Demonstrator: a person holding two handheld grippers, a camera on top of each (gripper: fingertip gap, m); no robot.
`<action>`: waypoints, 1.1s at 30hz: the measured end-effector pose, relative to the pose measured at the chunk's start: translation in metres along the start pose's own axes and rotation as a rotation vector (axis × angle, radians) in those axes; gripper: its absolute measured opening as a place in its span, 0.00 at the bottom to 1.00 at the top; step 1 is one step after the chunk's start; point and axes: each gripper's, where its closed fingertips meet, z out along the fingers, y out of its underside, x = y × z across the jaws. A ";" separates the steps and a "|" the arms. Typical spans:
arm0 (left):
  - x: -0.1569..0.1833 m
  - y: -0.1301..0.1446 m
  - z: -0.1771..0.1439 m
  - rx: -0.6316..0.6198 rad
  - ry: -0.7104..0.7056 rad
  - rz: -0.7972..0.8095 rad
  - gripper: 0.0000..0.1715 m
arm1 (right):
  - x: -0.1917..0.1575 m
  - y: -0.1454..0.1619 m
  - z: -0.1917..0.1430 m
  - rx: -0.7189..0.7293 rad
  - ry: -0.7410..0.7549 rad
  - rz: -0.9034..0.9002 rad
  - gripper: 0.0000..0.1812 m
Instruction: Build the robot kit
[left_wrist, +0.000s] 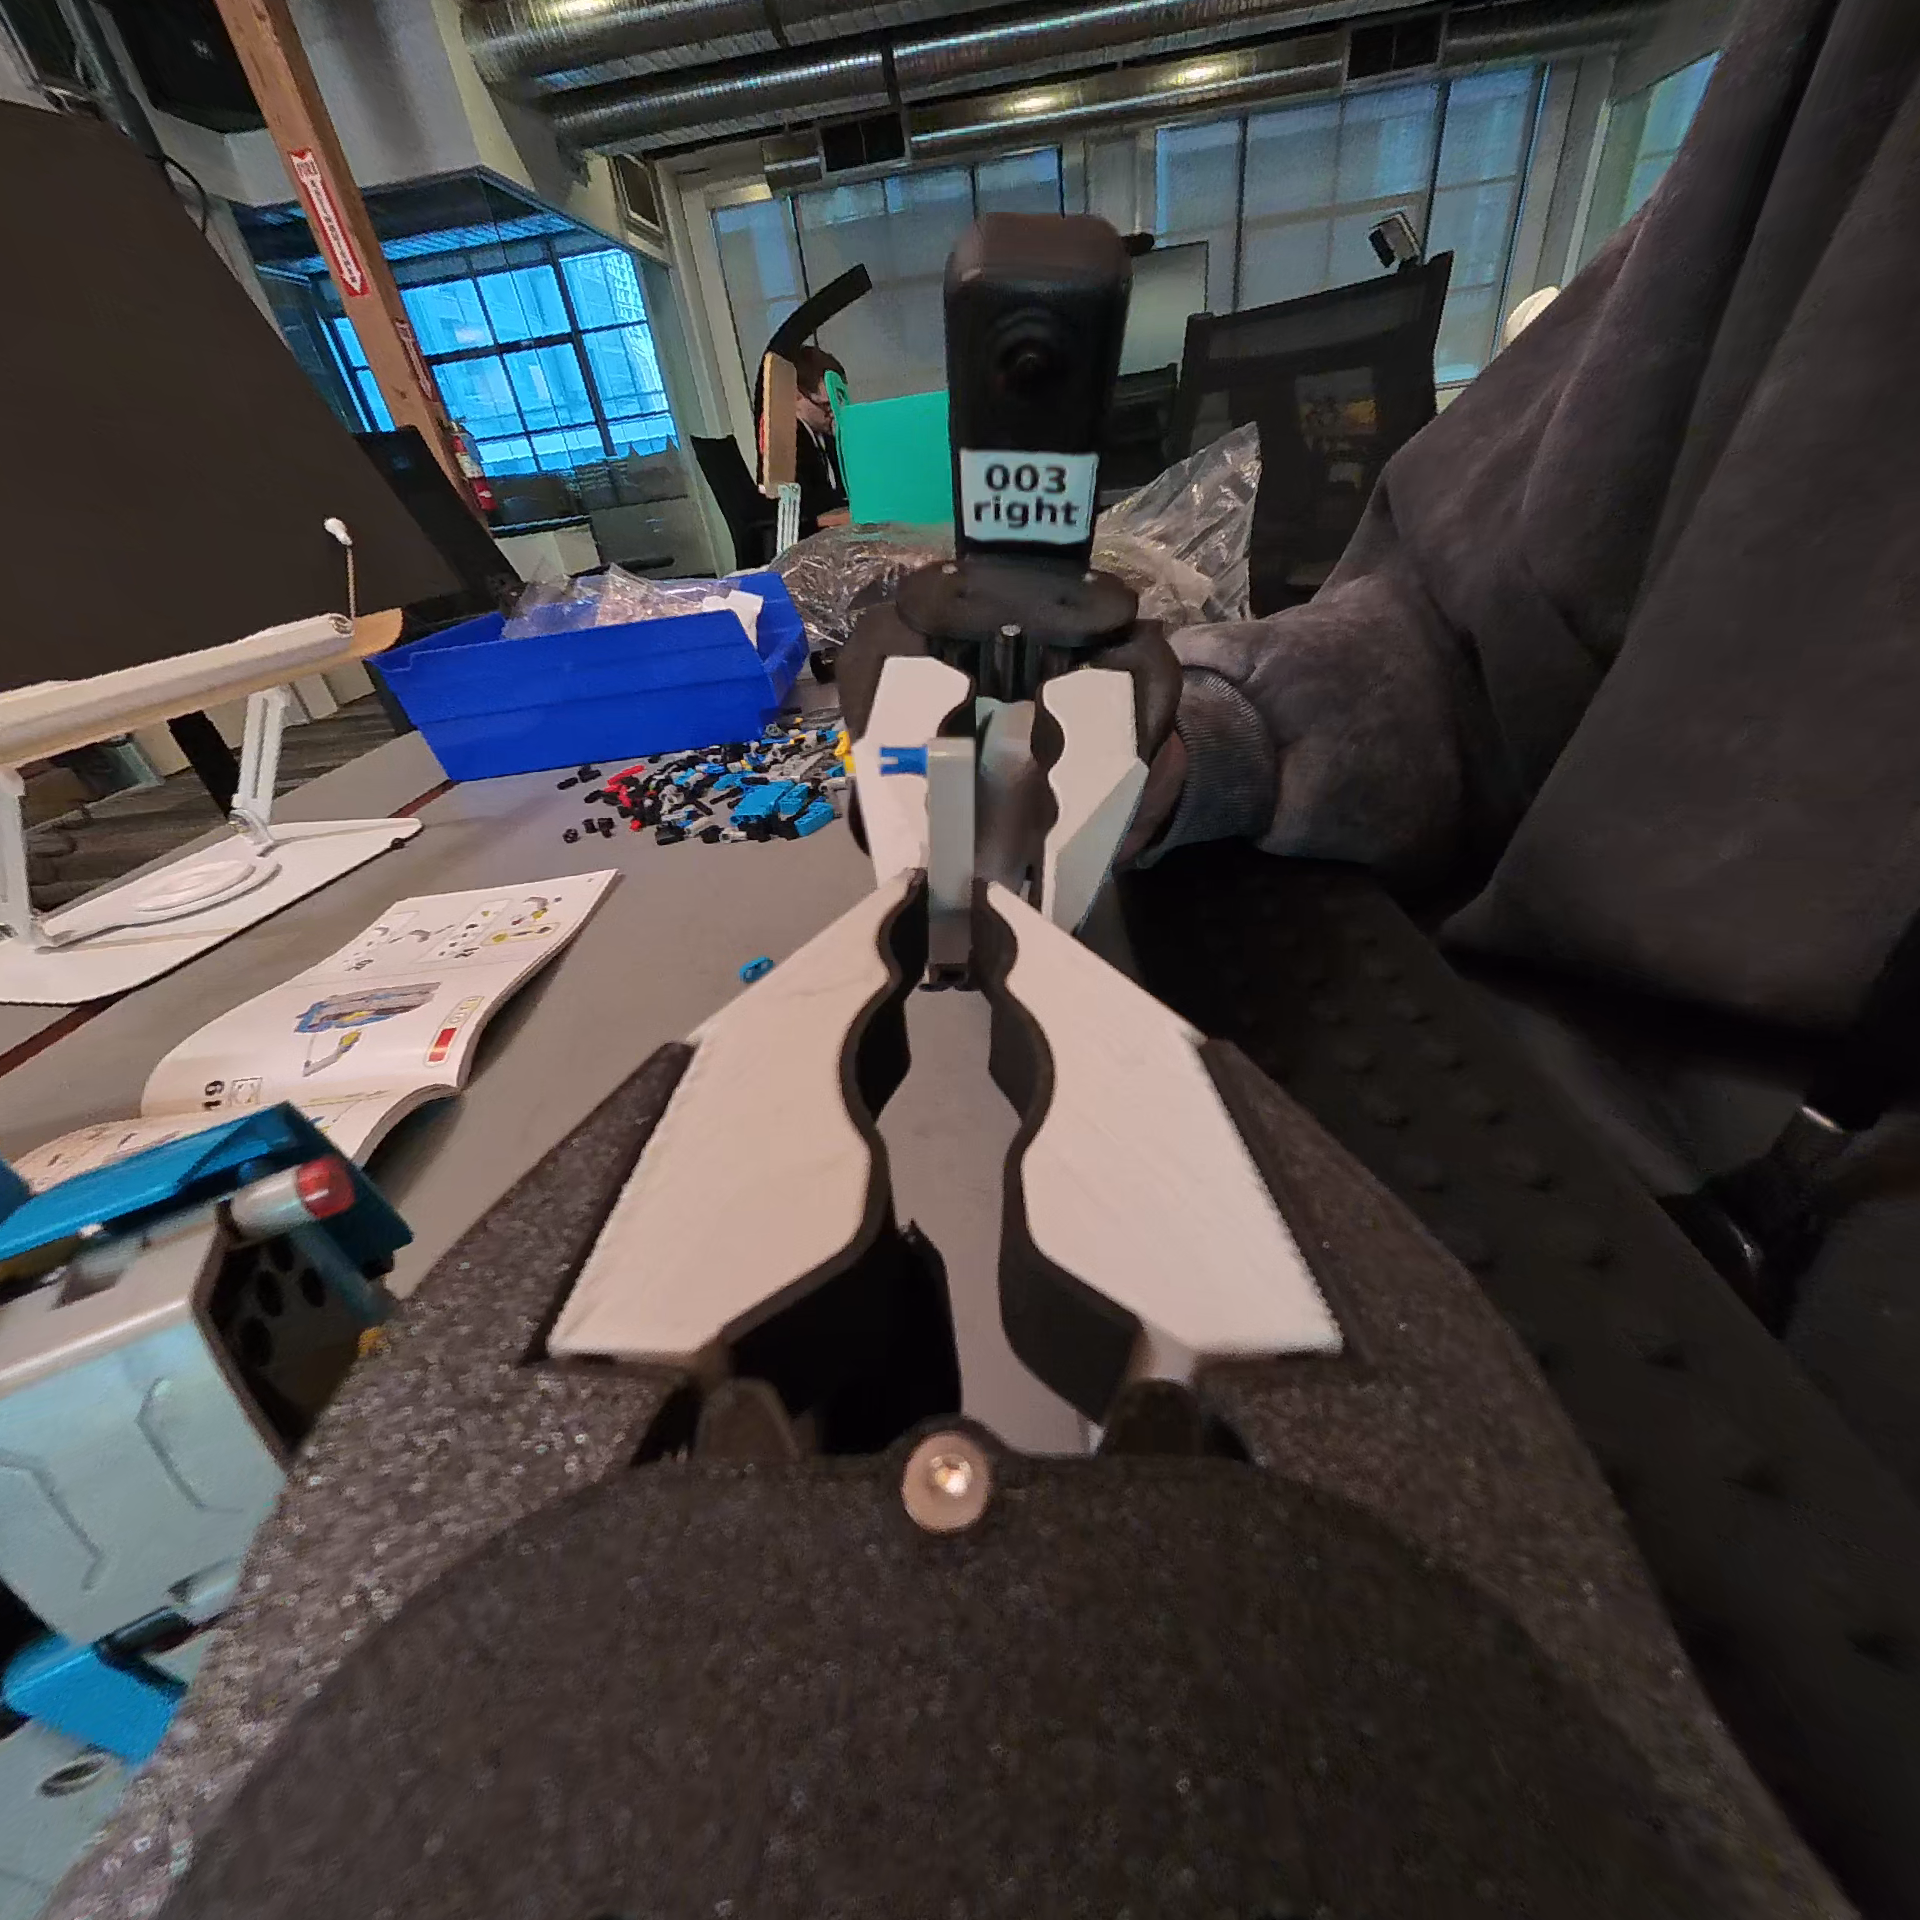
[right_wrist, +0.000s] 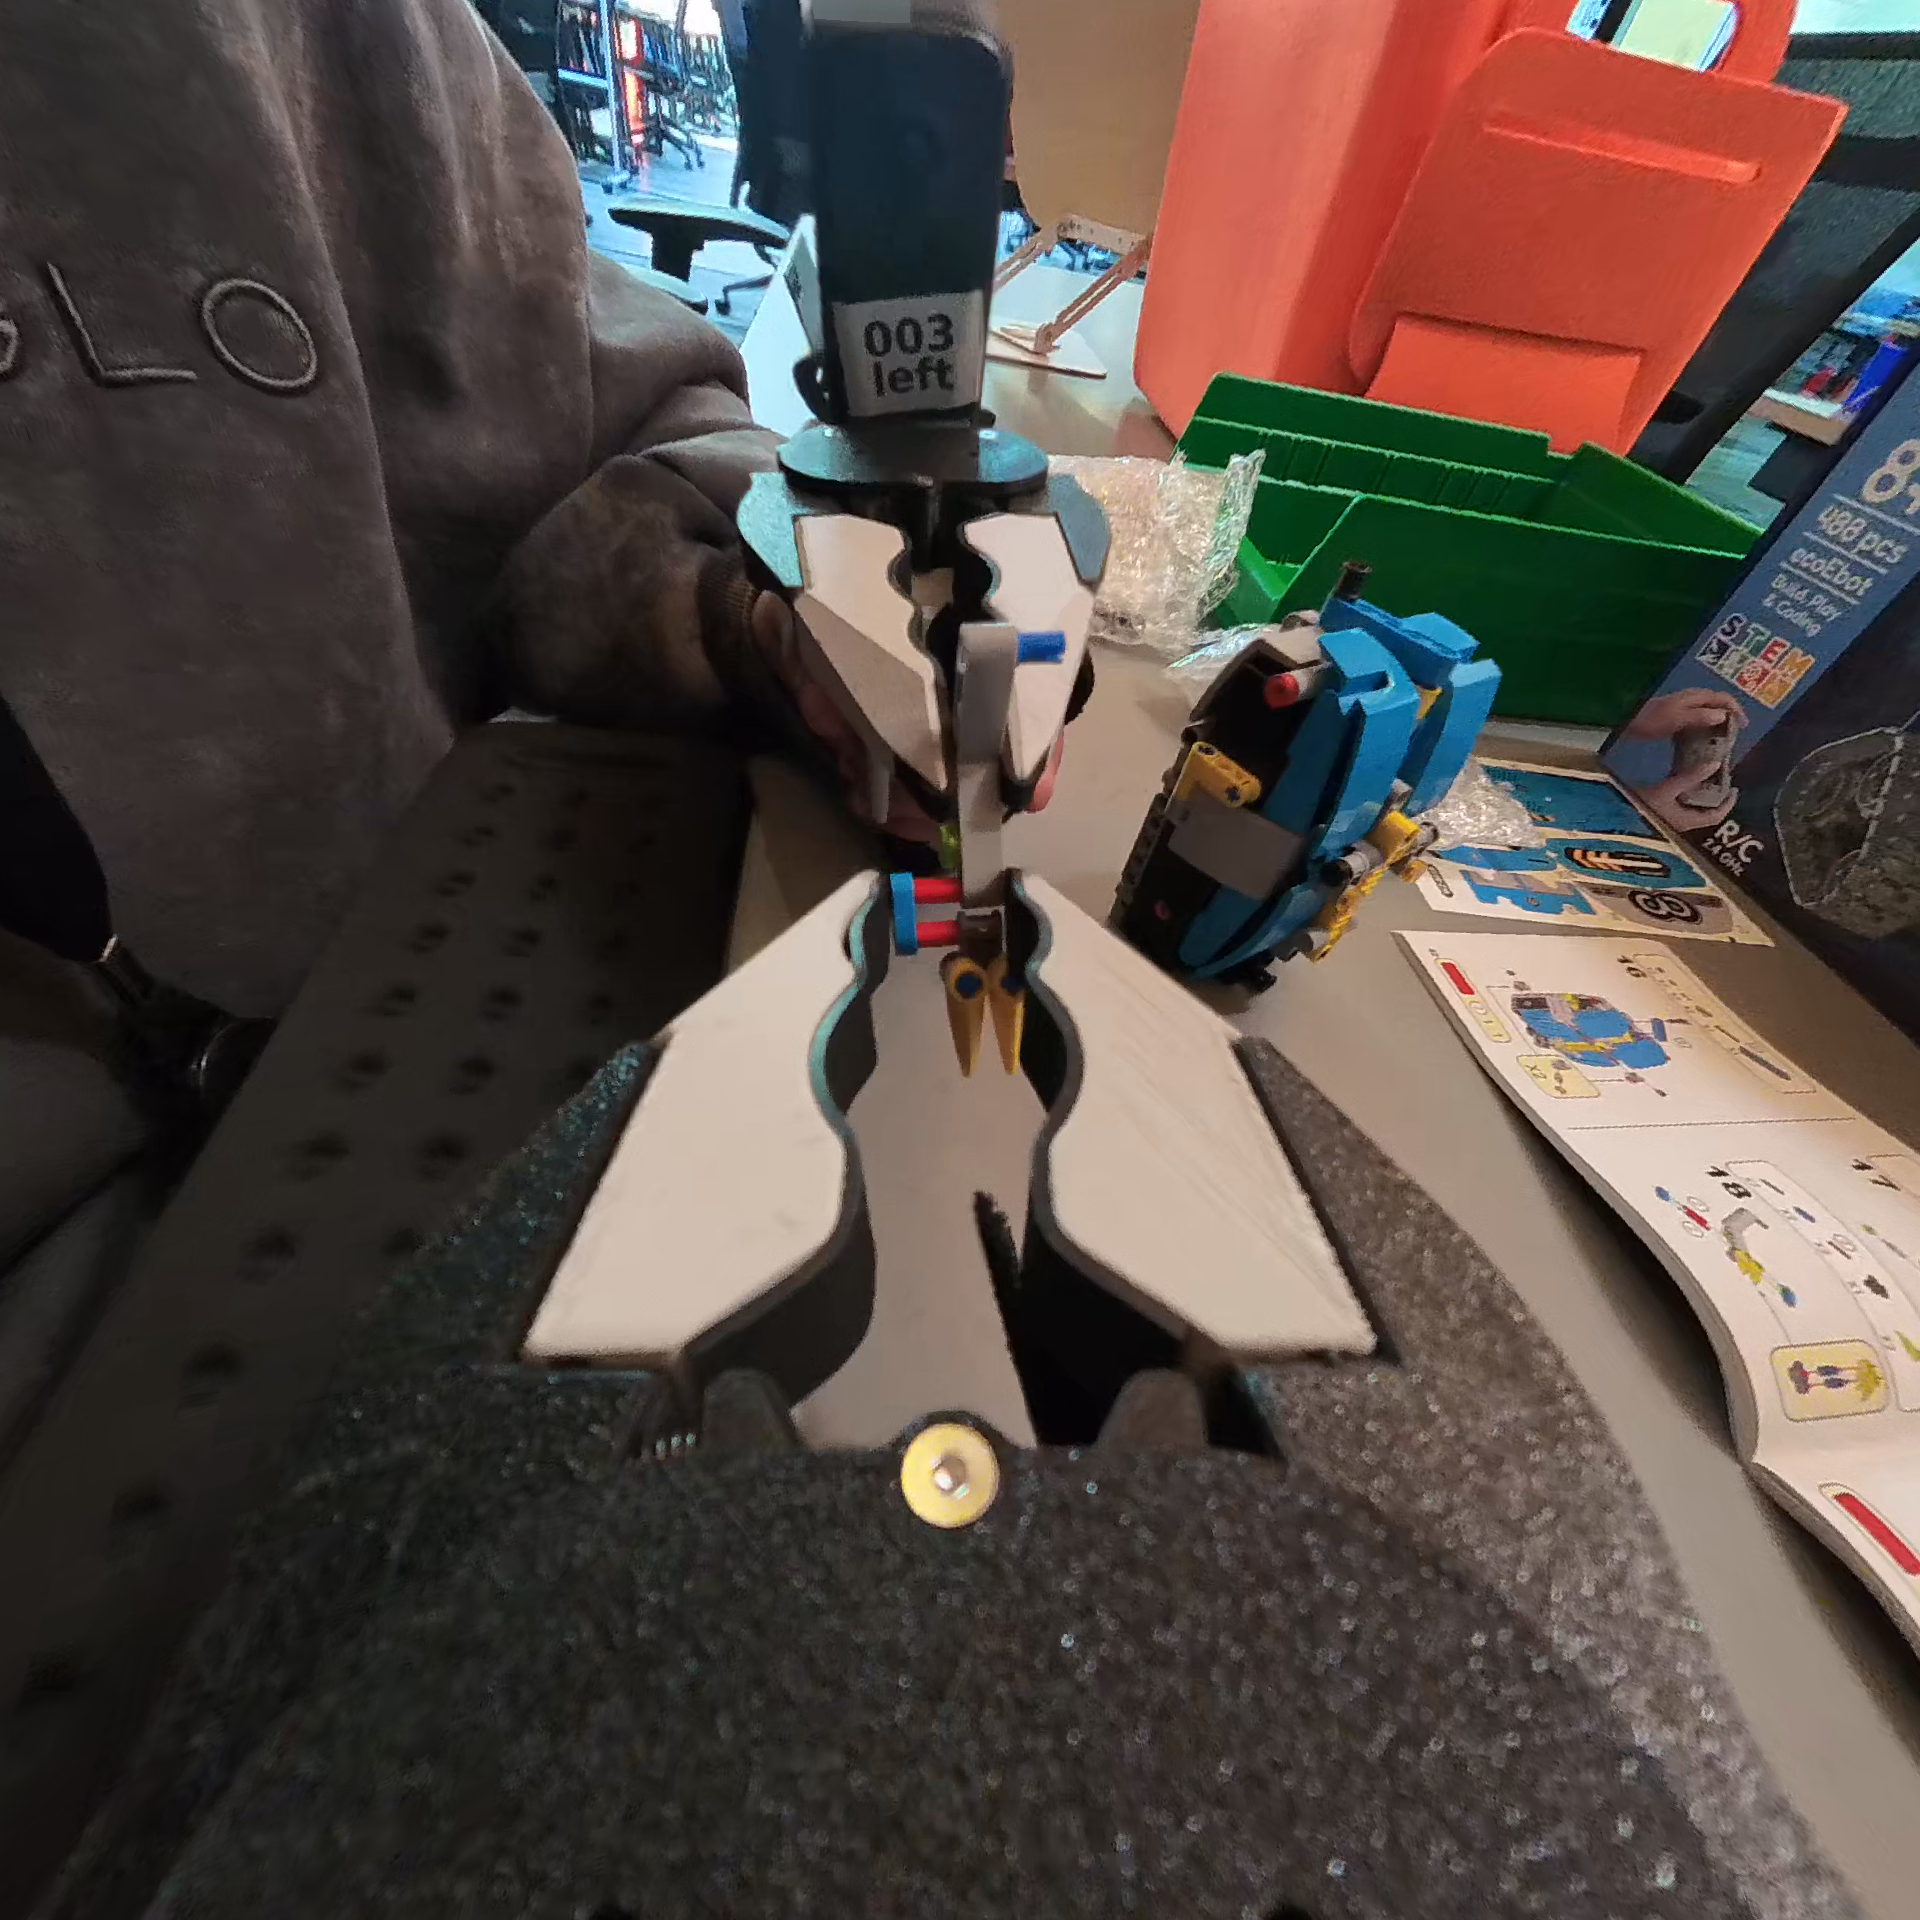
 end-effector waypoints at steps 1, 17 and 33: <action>0.001 0.000 0.000 -0.001 0.008 -0.014 0.04 | -0.001 0.000 0.000 -0.014 -0.011 0.013 0.11; 0.010 0.006 0.002 -0.058 0.056 -0.110 0.05 | -0.010 0.008 0.004 -0.083 -0.098 0.075 0.08; 0.008 0.001 -0.001 -0.025 -0.003 0.099 0.04 | -0.004 -0.003 -0.002 -0.015 0.019 -0.064 0.16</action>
